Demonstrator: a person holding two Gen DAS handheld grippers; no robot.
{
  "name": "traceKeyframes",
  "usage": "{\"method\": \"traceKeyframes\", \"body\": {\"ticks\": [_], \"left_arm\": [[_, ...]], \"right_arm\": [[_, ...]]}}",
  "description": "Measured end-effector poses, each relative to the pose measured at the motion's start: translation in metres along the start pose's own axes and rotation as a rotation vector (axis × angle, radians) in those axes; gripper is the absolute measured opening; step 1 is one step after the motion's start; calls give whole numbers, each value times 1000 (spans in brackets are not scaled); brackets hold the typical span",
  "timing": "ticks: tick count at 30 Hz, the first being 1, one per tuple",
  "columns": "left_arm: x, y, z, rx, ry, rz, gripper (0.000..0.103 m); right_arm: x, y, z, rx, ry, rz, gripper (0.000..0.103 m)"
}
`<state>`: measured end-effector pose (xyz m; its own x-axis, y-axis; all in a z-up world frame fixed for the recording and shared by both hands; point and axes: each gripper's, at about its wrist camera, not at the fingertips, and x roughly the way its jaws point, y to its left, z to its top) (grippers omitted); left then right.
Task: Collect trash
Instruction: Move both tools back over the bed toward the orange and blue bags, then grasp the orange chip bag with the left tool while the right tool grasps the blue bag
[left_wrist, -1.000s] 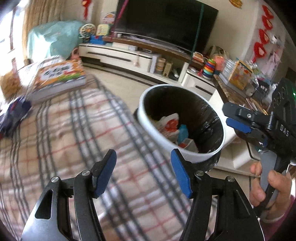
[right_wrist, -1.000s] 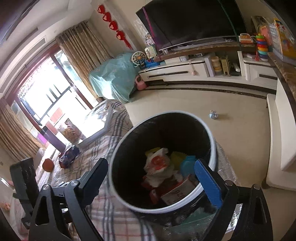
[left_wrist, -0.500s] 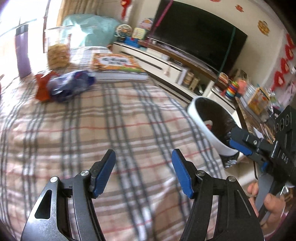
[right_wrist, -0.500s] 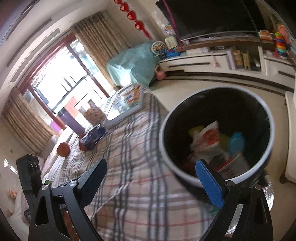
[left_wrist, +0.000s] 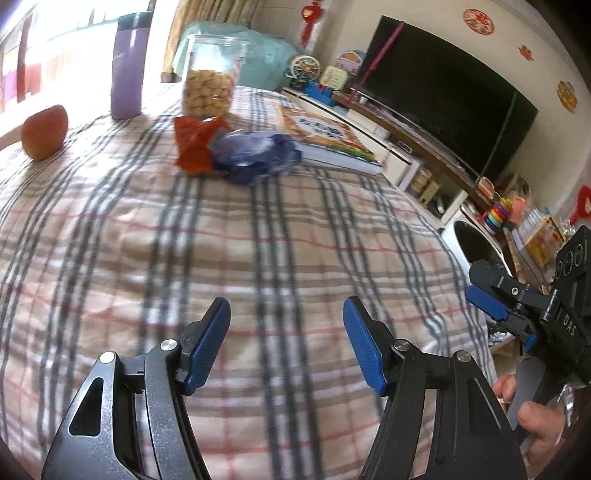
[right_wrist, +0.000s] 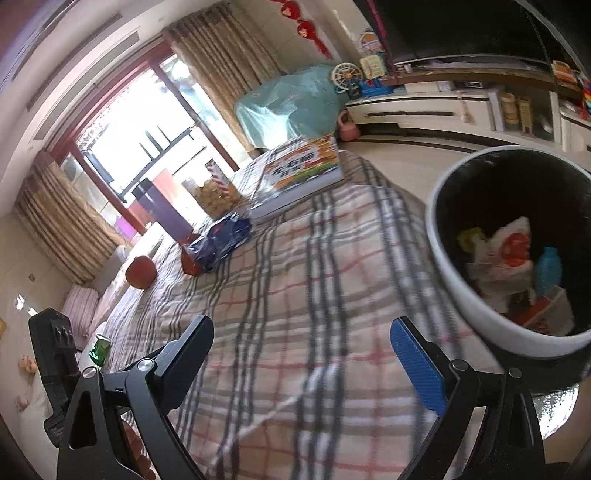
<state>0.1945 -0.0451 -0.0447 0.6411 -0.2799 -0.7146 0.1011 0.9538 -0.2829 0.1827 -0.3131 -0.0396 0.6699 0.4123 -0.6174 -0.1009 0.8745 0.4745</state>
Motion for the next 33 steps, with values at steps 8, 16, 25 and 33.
{"method": "traceKeyframes", "body": {"ticks": [8,16,25,33], "left_arm": [[-4,22,2,-24,-10,31,65],[0,37,11,-40,-9,54,65],[10,50,27,-23,-9,91,65],[21,69,55,-22,-33,129,65]], "right_arm": [[23,20,1,-16,10,-5,97],[41,32,5,-20,45,12,97],[61,43,17,-10,51,32,97],[91,53,33,16,61,52,97]]}}
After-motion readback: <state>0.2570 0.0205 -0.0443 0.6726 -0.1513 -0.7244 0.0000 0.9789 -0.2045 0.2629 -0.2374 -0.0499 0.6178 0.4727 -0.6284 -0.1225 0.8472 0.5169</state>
